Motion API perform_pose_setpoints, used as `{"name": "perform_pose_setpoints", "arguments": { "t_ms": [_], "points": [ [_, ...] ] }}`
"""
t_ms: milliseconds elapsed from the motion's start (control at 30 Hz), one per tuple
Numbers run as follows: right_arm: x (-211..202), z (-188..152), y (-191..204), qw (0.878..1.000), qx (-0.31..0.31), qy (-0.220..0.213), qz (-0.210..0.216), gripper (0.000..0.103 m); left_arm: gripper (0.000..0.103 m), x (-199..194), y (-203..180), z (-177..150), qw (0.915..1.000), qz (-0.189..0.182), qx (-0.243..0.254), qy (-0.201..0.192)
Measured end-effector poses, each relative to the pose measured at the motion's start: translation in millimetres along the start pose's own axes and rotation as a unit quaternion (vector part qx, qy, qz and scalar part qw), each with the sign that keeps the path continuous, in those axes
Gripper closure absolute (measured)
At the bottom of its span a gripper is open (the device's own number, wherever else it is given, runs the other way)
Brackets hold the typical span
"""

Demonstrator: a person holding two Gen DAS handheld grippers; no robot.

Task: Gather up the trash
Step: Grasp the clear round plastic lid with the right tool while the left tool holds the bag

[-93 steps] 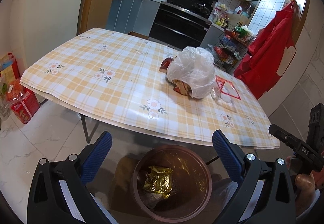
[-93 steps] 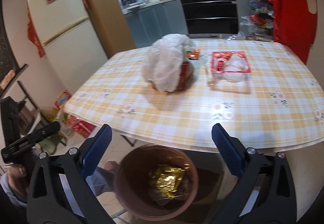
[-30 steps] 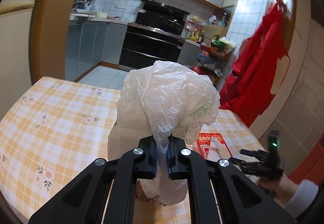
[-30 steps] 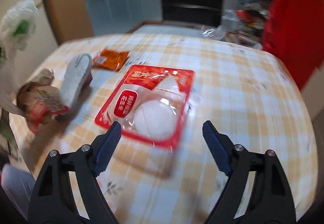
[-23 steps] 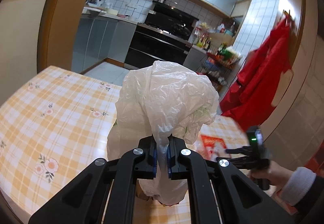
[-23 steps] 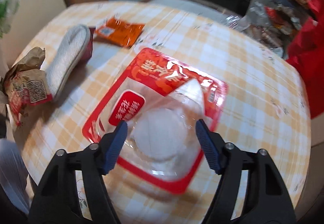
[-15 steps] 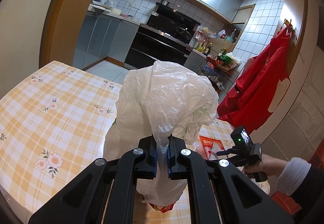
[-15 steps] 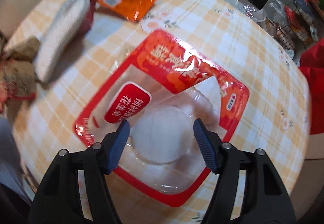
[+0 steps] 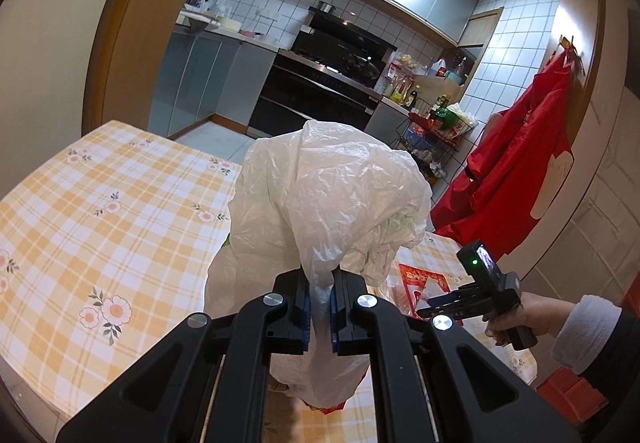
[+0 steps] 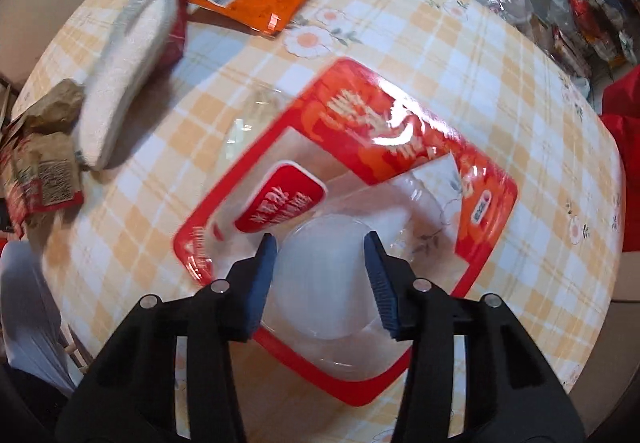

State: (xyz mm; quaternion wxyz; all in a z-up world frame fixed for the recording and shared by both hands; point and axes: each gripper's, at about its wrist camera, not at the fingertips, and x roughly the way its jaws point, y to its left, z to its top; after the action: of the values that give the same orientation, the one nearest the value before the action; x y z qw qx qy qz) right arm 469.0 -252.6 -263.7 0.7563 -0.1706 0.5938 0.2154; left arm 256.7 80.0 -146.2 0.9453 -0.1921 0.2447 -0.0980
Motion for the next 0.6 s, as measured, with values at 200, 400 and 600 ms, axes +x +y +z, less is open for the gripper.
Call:
{"name": "perform_pose_setpoints", "arguments": {
  "t_ms": [200,400,600],
  "points": [
    [-31.9,0.3,2.1,0.998,0.018,-0.057,-0.013,0.056,0.096,-11.5,-14.8,2.8,0.9991,0.015,0.035,-0.020],
    [-62.2,-12.0,11.9,0.992,0.016,-0.121,-0.042,0.056,0.096,-11.6,-13.0,5.9,0.9998,0.006,0.014,-0.013],
    [-108.7,-32.4,30.8,0.978,0.027,-0.208,0.000,0.056,0.096,-19.2,-8.4,14.0,0.9998,-0.005,-0.011,-0.014]
  ]
}}
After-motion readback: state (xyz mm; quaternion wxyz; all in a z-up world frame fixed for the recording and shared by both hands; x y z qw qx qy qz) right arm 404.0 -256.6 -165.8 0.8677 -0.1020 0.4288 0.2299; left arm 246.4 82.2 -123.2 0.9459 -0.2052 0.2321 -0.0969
